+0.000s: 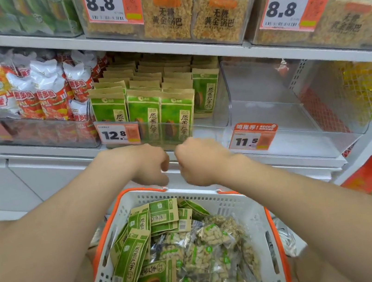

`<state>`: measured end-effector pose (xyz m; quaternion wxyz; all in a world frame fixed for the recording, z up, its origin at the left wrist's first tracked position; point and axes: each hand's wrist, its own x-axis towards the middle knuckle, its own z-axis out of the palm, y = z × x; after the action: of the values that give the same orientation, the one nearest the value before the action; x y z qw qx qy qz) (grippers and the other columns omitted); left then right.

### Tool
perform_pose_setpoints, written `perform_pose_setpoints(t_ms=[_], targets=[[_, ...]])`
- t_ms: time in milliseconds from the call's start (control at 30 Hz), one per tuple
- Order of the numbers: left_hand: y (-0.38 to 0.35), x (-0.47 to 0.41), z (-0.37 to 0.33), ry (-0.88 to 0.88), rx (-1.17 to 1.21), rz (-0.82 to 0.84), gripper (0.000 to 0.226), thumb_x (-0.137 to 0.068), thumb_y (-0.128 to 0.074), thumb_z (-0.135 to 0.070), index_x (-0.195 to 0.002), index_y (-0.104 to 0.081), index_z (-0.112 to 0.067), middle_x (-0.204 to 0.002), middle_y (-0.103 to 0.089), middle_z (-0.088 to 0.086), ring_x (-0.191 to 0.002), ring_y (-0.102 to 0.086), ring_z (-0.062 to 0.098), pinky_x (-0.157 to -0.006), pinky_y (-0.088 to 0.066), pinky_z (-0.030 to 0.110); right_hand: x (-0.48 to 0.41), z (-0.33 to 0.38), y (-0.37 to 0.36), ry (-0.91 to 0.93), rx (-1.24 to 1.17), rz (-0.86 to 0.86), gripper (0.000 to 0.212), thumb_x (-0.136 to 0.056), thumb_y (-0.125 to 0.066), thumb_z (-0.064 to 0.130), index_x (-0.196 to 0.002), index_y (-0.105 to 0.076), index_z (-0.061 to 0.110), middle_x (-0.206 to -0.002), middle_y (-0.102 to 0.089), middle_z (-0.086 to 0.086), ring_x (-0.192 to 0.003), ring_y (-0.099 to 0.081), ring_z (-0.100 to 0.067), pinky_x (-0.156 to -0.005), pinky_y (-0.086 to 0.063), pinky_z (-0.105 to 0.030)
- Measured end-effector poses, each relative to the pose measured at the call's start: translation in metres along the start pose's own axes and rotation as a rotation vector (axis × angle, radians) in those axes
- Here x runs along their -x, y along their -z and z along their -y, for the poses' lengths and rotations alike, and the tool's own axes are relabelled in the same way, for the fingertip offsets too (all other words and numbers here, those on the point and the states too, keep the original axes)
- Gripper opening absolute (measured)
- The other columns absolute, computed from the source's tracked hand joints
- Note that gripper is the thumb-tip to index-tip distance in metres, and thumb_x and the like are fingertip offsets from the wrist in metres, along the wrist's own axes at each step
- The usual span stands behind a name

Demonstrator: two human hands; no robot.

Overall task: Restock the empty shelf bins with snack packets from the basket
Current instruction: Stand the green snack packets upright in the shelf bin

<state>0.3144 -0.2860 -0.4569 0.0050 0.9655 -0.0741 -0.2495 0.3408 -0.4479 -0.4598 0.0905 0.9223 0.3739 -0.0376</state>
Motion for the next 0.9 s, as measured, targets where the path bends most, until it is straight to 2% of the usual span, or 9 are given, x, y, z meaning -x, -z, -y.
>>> perform_pose_setpoints(t_ms=[100,200,333,467,567,633,733,800,900], targets=[[-0.009,-0.01,0.008,0.021,-0.073,0.079,0.052,-0.095,-0.062,-0.055,-0.138,-0.058,-0.026,-0.131,-0.062,0.0,-0.117,-0.061,0.027,-0.101,-0.052,0.045,-0.008,0.01,-0.037,0.065,0.047,0.169,0.024,-0.094,-0.058,0.011,-0.078,-0.041,0.017,-0.078,-0.043,-0.002,-0.062,-0.046,-0.021,-0.052,-0.035,-0.031],[-0.015,-0.022,0.012,0.026,-0.101,0.103,0.043,-0.097,-0.061,-0.052,-0.127,-0.063,-0.021,-0.137,-0.064,0.006,-0.11,-0.061,0.028,-0.097,-0.051,0.039,-0.021,0.019,-0.067,0.13,0.065,0.305,0.01,-0.095,-0.056,0.007,-0.101,-0.053,0.014,-0.087,-0.047,-0.003,-0.065,-0.047,-0.019,-0.05,-0.035,-0.031],[-0.023,-0.04,0.015,0.024,-0.143,0.096,0.043,-0.099,-0.06,-0.046,-0.129,-0.065,-0.016,-0.137,-0.064,0.006,-0.113,-0.064,0.03,-0.097,-0.053,0.043,-0.04,0.031,-0.102,0.204,0.073,0.394,0.026,-0.097,-0.054,0.003,-0.122,-0.052,0.01,-0.083,-0.04,-0.002,-0.064,-0.044,-0.019,-0.051,-0.032,-0.033],[-0.03,-0.051,0.015,0.01,-0.167,0.105,0.022,-0.101,-0.057,-0.041,-0.112,-0.056,-0.022,-0.116,-0.061,0.003,-0.088,-0.05,0.026,-0.071,-0.044,0.034,-0.051,0.046,-0.139,0.232,0.113,0.441,0.039,-0.096,-0.054,-0.001,-0.132,-0.045,0.012,-0.078,-0.041,0.0,-0.073,-0.054,-0.027,-0.066,-0.042,-0.038],[-0.034,-0.053,0.021,0.011,-0.19,0.13,0.04,-0.103,-0.056,-0.042,-0.131,-0.065,-0.015,-0.132,-0.067,0.007,-0.089,-0.051,0.025,-0.071,-0.043,0.033,-0.056,0.059,-0.169,0.15,-0.023,0.528,0.076,-0.09,-0.061,-0.006,-0.154,-0.024,0.013,-0.082,-0.047,-0.004,-0.069,-0.052,-0.022,-0.06,-0.049,-0.038],[-0.034,-0.051,0.024,0.007,-0.183,0.134,0.046,-0.104,-0.056,-0.043,-0.139,-0.062,-0.015,-0.129,-0.067,0.005,-0.092,-0.055,0.027,-0.075,-0.045,0.034,-0.059,0.069,-0.185,0.014,-0.22,0.578,0.088,-0.09,-0.062,-0.006,-0.161,-0.013,0.016,-0.087,-0.048,-0.005,-0.073,-0.055,-0.022,-0.063,-0.052,-0.037],[-0.032,-0.049,0.029,-0.01,-0.176,0.14,0.046,-0.104,-0.056,-0.044,-0.141,-0.061,-0.016,-0.132,-0.065,0.004,-0.109,-0.065,0.03,-0.082,-0.049,0.037,-0.067,0.08,-0.201,-0.202,-0.469,0.546,0.078,-0.092,-0.06,-0.002,-0.158,-0.022,0.014,-0.096,-0.054,-0.008,-0.082,-0.061,-0.025,-0.065,-0.054,-0.039],[-0.03,-0.05,0.031,-0.018,-0.174,0.13,0.044,-0.104,-0.055,-0.04,-0.141,-0.06,-0.015,-0.127,-0.064,0.003,-0.099,-0.058,0.028,-0.081,-0.046,0.036,-0.069,0.08,-0.203,-0.305,-0.513,0.426,0.059,-0.088,-0.062,-0.002,-0.142,-0.042,0.01,-0.105,-0.06,-0.011,-0.091,-0.065,-0.028,-0.074,-0.058,-0.043],[-0.025,-0.052,0.034,-0.013,-0.188,0.104,0.04,-0.102,-0.054,-0.03,-0.139,-0.061,-0.017,-0.124,-0.062,0.003,-0.092,-0.047,0.026,-0.079,-0.044,0.037,-0.068,0.078,-0.196,-0.229,-0.42,0.282,0.041,-0.082,-0.062,-0.01,-0.12,-0.059,0.006,-0.111,-0.063,-0.013,-0.101,-0.066,-0.032,-0.079,-0.056,-0.039]])
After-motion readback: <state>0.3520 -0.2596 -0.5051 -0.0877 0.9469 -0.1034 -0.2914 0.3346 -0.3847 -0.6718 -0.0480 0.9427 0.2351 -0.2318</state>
